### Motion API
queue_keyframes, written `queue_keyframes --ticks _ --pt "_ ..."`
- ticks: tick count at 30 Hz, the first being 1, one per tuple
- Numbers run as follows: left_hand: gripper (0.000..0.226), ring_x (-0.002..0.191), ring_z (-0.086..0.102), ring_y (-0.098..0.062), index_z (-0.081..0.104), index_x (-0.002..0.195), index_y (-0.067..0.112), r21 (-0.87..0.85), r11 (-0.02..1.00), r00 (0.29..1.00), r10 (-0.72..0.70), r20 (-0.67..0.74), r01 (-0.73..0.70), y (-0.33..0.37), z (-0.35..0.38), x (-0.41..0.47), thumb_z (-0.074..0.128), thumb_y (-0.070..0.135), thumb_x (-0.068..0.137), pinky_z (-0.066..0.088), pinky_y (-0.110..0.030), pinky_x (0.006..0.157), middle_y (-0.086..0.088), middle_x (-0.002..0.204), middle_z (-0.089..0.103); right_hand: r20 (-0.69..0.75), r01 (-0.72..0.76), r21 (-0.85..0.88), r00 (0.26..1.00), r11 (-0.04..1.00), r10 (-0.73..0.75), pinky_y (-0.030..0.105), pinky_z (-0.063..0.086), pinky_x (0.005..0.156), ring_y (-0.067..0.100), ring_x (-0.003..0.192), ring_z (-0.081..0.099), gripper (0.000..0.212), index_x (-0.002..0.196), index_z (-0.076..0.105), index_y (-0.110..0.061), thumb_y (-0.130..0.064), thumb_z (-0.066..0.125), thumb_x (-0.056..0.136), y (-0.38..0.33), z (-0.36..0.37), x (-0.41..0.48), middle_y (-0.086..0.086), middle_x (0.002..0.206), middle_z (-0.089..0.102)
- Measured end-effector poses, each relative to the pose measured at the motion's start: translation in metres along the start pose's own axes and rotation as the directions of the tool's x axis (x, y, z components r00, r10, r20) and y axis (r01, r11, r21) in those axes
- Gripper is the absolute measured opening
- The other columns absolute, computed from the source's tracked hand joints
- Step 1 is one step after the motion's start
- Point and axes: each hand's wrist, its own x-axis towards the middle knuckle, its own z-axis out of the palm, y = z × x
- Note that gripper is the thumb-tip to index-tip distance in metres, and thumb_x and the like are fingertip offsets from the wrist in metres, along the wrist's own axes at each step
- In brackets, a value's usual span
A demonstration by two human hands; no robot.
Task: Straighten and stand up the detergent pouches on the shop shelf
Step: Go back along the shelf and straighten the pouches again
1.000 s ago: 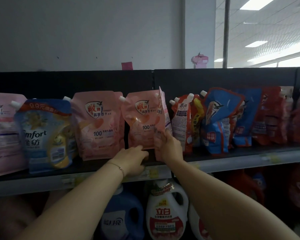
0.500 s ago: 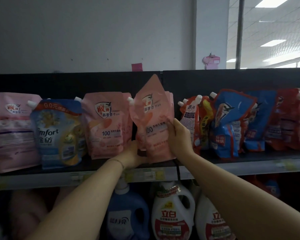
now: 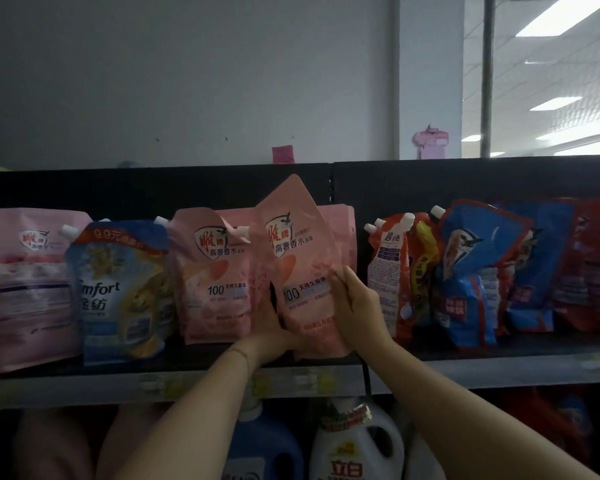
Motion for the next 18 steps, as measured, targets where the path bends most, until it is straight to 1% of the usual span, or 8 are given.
queue_keyframes --ticks 2,4,6,8,11,13,16,18 --pt "0.150 0.134 0.037 -0.023 -0.014 0.141 0.052 0.002 1.000 1.000 -0.005 -0.020 0.005 -0.007 0.003 0.004 0.096 0.037 0.040 0.045 -0.054 0.102 0.010 0.144 0.031 0.029 0.004 0.005 1.000 1.000 -0.005 0.014 0.041 0.049 -0.001 0.053 0.055 0.022 0.081 0.048 -0.026 -0.026 0.043 0.102 0.003 0.000 0.000 -0.006 0.066 0.056" --pt "0.155 0.135 0.037 -0.022 -0.016 0.135 0.057 0.002 1.000 0.998 -0.015 -0.059 0.015 -0.010 0.006 0.010 0.097 0.042 0.030 0.044 -0.053 0.104 0.007 0.146 0.032 0.050 -0.010 -0.019 0.999 1.000 0.011 0.016 0.042 0.051 -0.001 0.056 0.056 0.019 0.084 0.049 -0.027 -0.031 0.042 0.102 0.007 0.000 0.001 -0.006 0.068 0.056" --pt "0.158 0.136 0.028 -0.014 -0.019 0.142 0.040 0.048 0.998 0.992 -0.024 -0.122 0.030 -0.010 0.011 0.015 0.098 0.040 0.035 0.030 -0.044 0.115 0.007 0.145 0.026 0.074 -0.054 -0.089 0.995 0.995 0.060 0.022 0.047 0.056 0.001 0.063 0.059 0.018 0.095 0.051 -0.027 -0.039 0.039 0.101 0.012 -0.002 0.005 -0.006 0.076 0.060" --pt "0.153 0.134 0.028 -0.012 -0.013 0.147 0.029 0.083 0.995 0.970 -0.028 -0.240 0.049 -0.013 0.019 0.018 0.097 0.040 0.041 0.026 -0.037 0.117 0.003 0.149 0.022 0.069 -0.103 -0.220 0.990 0.970 0.121 0.034 0.054 0.069 0.012 0.079 0.063 0.028 0.115 0.048 -0.023 -0.044 0.034 0.102 0.018 -0.005 0.010 -0.004 0.092 0.062" --pt "0.151 0.138 0.034 -0.023 -0.008 0.148 0.039 0.073 0.997 0.922 0.012 -0.386 0.017 -0.017 0.025 0.019 0.095 0.049 0.038 0.037 -0.043 0.111 -0.003 0.153 0.022 0.021 -0.245 -0.340 0.963 0.908 0.268 0.043 0.052 0.082 0.028 0.102 0.060 0.036 0.127 0.039 -0.015 -0.041 0.038 0.102 0.030 -0.008 0.015 0.006 0.115 0.058" --pt "0.148 0.137 0.032 -0.030 -0.017 0.143 0.045 0.147 0.988 0.930 0.003 -0.368 0.055 -0.015 0.028 0.016 0.091 0.056 0.043 0.039 -0.046 0.109 -0.006 0.152 0.016 0.002 -0.320 -0.387 0.938 0.865 0.348 0.047 0.050 0.090 0.030 0.111 0.055 0.041 0.132 0.037 -0.013 -0.034 0.047 0.099 0.036 -0.008 0.013 0.010 0.126 0.052" --pt "0.146 0.136 0.026 -0.033 -0.019 0.144 0.033 0.358 0.921 0.910 0.011 -0.415 0.152 -0.013 0.035 0.013 0.086 0.063 0.047 0.035 -0.048 0.108 -0.013 0.149 0.011 0.018 -0.221 -0.577 0.959 0.787 0.283 0.045 0.044 0.098 0.027 0.119 0.044 0.052 0.140 0.032 -0.015 -0.024 0.052 0.092 0.042 -0.008 0.002 0.007 0.132 0.042" --pt "0.143 0.132 0.029 -0.032 -0.012 0.145 0.022 0.532 0.822 0.884 0.079 -0.461 0.204 -0.013 0.039 0.013 0.077 0.075 0.047 0.035 -0.049 0.107 -0.014 0.145 0.018 0.068 -0.099 -0.647 0.980 0.756 0.186 0.038 0.045 0.094 0.022 0.112 0.045 0.042 0.131 0.041 -0.015 -0.021 0.053 0.091 0.043 -0.006 -0.006 0.003 0.124 0.045"
